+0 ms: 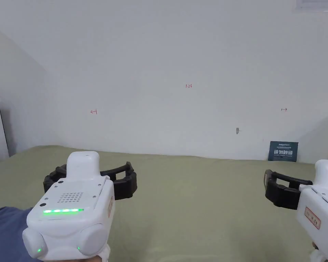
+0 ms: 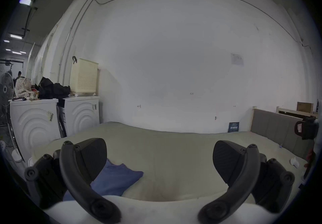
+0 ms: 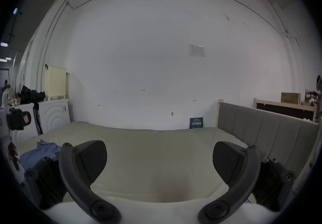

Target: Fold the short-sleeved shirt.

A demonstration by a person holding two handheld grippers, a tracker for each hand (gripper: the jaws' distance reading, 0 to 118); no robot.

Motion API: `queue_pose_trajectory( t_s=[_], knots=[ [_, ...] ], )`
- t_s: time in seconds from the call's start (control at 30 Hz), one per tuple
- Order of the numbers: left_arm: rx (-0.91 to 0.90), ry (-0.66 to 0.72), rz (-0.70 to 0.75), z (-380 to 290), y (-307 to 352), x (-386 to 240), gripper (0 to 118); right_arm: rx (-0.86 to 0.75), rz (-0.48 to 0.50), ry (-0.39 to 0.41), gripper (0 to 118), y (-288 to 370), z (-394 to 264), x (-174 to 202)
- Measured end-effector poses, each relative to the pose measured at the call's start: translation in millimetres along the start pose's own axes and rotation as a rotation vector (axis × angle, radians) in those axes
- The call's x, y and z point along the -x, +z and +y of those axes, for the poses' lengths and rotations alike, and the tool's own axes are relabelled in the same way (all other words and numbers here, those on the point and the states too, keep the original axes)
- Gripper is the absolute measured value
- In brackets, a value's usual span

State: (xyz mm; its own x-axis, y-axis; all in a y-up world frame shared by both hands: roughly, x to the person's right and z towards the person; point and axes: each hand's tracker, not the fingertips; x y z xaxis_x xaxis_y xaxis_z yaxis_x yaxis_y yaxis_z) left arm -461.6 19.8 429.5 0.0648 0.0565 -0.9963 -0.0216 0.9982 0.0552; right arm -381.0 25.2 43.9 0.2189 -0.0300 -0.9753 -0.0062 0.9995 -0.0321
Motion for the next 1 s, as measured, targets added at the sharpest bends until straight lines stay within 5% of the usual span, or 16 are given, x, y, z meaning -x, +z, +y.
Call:
queue_pose_trajectory(
  t_s=[0.8, 0.83, 0.9, 0.97, 1.0],
  knots=[
    [0.004, -0.105, 0.036, 9.3, 7.6, -8.7, 115, 0.07, -0.035, 0.053, 116, 4.0, 7.7, -4.9],
    [-0.012, -0.109, 0.03, 8.8, 10.3, -8.6, 95, 0.066, -0.038, 0.076, 113, 5.9, 8.2, -3.1],
    [-0.03, -0.11, 0.05, 7.6, 10.7, -8.5, 5, 0.056, -0.031, 0.123, 87, 9.6, 8.7, 0.6],
    [-0.03, -0.062, 0.079, 5.7, 11.0, -5.2, 1, 0.056, -0.019, 0.14, 19, 8.3, 5.8, 4.4],
    [-0.007, -0.014, 0.036, 6.4, 11.8, 0.2, 1, 0.053, -0.018, 0.139, 10, 8.6, 4.2, 6.5]
  ],
)
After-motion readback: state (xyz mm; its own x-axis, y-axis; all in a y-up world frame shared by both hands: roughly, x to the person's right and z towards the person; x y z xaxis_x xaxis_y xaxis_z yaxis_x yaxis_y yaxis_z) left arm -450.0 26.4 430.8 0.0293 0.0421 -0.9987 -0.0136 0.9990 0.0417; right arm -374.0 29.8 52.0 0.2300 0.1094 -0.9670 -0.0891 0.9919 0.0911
